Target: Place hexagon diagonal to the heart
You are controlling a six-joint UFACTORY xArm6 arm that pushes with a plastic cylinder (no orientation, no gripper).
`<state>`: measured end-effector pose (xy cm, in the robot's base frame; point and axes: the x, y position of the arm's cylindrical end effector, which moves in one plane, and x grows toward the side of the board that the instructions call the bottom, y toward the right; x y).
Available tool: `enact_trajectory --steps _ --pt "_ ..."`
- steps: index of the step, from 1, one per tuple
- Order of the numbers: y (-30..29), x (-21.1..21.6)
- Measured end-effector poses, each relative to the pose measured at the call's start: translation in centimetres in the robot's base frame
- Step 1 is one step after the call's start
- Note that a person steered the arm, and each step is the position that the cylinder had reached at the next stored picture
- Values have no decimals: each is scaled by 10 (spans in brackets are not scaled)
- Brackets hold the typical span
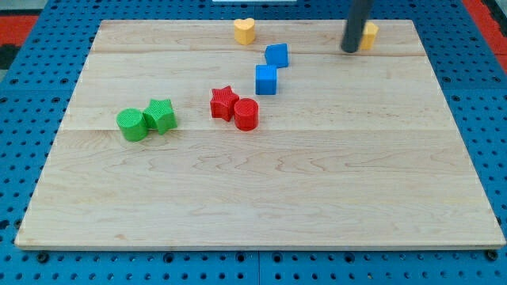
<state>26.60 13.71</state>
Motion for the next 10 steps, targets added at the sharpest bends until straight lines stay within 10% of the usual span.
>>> enact_trajectory --steps 5,8,10 --pt "109 -21" --pt "-56 -24" --pt "48 -20"
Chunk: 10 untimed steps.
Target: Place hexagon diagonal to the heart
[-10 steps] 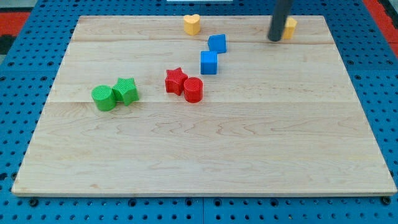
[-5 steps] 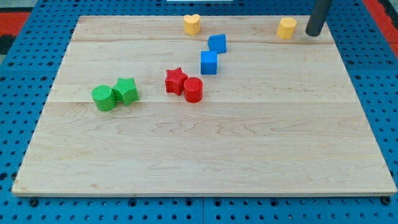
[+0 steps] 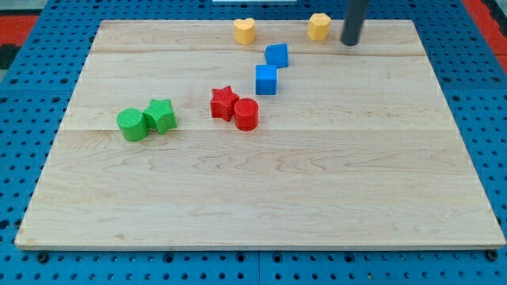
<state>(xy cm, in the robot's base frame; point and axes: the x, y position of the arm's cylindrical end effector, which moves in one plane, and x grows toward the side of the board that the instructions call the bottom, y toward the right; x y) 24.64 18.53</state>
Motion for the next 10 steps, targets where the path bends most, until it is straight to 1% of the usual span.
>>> enact_trajectory --steps 1,2,4,5,7,8,9,10 --pt "-6 -50" --pt "-13 -55" --pt "-132 -53" --pt "-157 -53" --pt "-154 -54" --pt "-148 -41" --pt "-134 -34" --pt "-134 -29"
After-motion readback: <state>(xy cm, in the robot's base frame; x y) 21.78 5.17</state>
